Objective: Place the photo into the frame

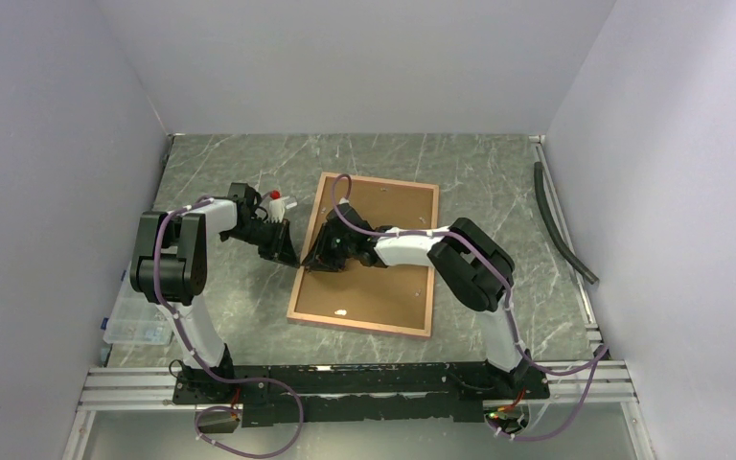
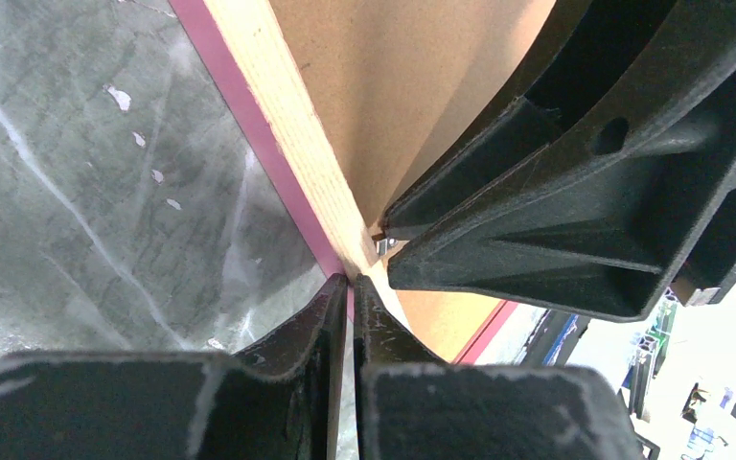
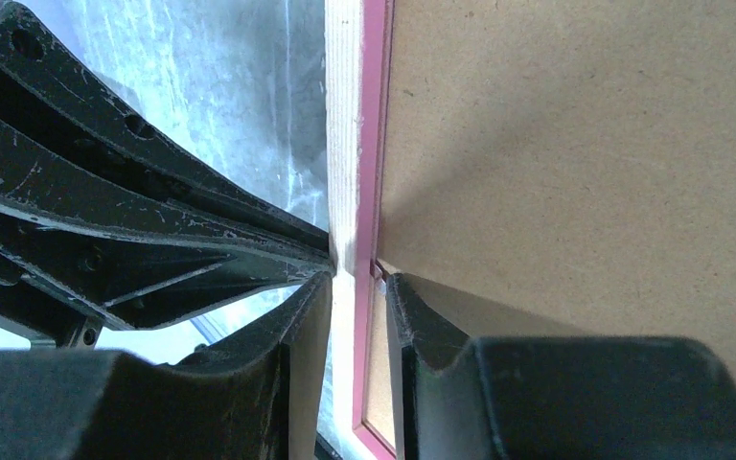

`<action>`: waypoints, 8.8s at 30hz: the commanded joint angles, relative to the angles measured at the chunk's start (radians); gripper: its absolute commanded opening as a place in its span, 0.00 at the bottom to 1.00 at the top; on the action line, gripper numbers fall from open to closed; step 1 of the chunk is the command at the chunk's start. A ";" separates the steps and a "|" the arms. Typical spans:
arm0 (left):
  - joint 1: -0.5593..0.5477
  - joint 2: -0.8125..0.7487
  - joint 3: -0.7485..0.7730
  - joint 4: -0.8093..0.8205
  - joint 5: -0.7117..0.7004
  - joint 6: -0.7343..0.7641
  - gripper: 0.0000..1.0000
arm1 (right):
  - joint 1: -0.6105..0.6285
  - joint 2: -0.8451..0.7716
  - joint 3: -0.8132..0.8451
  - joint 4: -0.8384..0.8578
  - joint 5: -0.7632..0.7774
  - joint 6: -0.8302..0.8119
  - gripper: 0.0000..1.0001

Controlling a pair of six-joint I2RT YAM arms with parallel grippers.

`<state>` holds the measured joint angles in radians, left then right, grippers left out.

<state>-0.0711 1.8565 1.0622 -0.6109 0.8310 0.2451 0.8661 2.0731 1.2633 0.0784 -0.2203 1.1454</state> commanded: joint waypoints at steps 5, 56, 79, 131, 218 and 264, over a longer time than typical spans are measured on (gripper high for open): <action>0.000 0.014 0.016 0.029 -0.025 0.022 0.11 | 0.006 0.048 0.062 0.032 -0.050 -0.045 0.31; 0.025 0.360 0.560 0.058 0.128 -0.239 0.31 | -0.346 0.195 0.342 -0.025 -0.261 -0.231 0.50; -0.007 0.402 0.519 0.057 0.030 -0.211 0.19 | -0.294 0.334 0.464 -0.053 -0.228 -0.193 0.46; -0.005 0.377 0.475 0.076 0.022 -0.190 0.12 | -0.296 0.422 0.555 -0.014 -0.310 -0.202 0.45; -0.109 0.052 0.637 -0.431 -0.285 0.249 0.42 | -0.657 -0.672 -0.283 -0.425 0.022 -0.332 1.00; -0.107 -0.027 0.265 -0.514 -0.186 0.399 0.28 | -0.795 -0.476 -0.176 -0.523 0.100 -0.502 1.00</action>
<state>-0.2050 1.9034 1.3022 -1.0477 0.5129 0.6285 0.0723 1.6108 1.0023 -0.4080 -0.1539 0.6666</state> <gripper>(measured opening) 0.274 0.998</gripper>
